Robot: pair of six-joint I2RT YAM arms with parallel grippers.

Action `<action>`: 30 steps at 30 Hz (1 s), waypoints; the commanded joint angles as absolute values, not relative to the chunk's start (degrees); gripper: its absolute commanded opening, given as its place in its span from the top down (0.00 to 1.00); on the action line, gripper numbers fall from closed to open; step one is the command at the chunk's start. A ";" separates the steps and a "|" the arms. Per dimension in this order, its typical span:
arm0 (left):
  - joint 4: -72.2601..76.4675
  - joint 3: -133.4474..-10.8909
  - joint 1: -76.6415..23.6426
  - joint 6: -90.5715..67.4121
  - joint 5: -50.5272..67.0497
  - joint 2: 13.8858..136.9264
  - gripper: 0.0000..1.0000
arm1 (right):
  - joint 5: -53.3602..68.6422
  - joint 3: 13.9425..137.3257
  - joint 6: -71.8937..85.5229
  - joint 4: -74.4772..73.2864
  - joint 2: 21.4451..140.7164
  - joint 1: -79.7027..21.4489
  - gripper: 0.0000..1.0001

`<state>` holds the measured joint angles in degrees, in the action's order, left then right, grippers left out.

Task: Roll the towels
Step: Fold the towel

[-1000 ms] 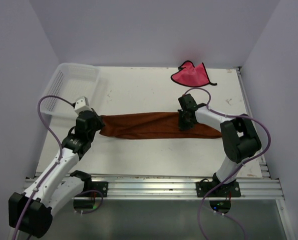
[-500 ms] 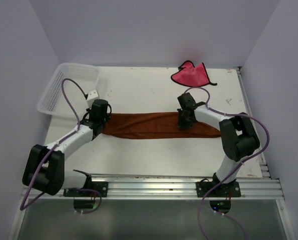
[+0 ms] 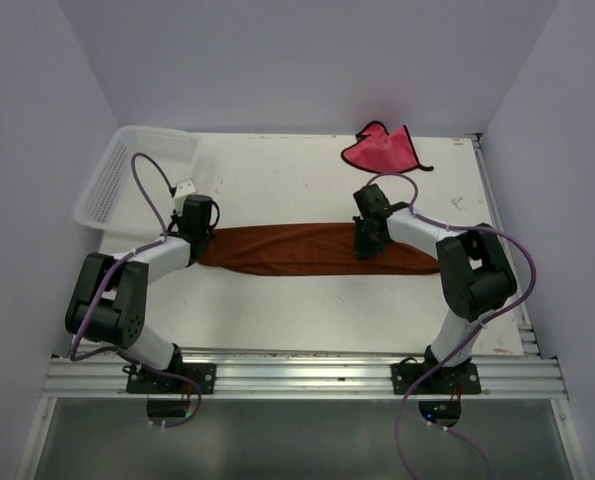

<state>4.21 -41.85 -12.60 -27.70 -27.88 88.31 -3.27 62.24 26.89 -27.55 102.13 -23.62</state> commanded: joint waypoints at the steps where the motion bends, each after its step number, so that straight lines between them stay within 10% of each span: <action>1: 8.79 -44.21 -11.78 -26.98 -27.34 89.21 0.66 | -3.08 61.52 25.75 -26.10 105.03 -23.82 0.94; 15: 0.09 -46.68 -11.87 -27.07 -15.15 77.00 0.49 | -9.30 61.44 26.36 -33.30 90.10 -23.38 0.69; 30: -10.30 -49.50 -15.29 -14.33 -0.26 64.70 0.47 | -9.50 56.78 29.44 -32.61 84.19 4.99 0.49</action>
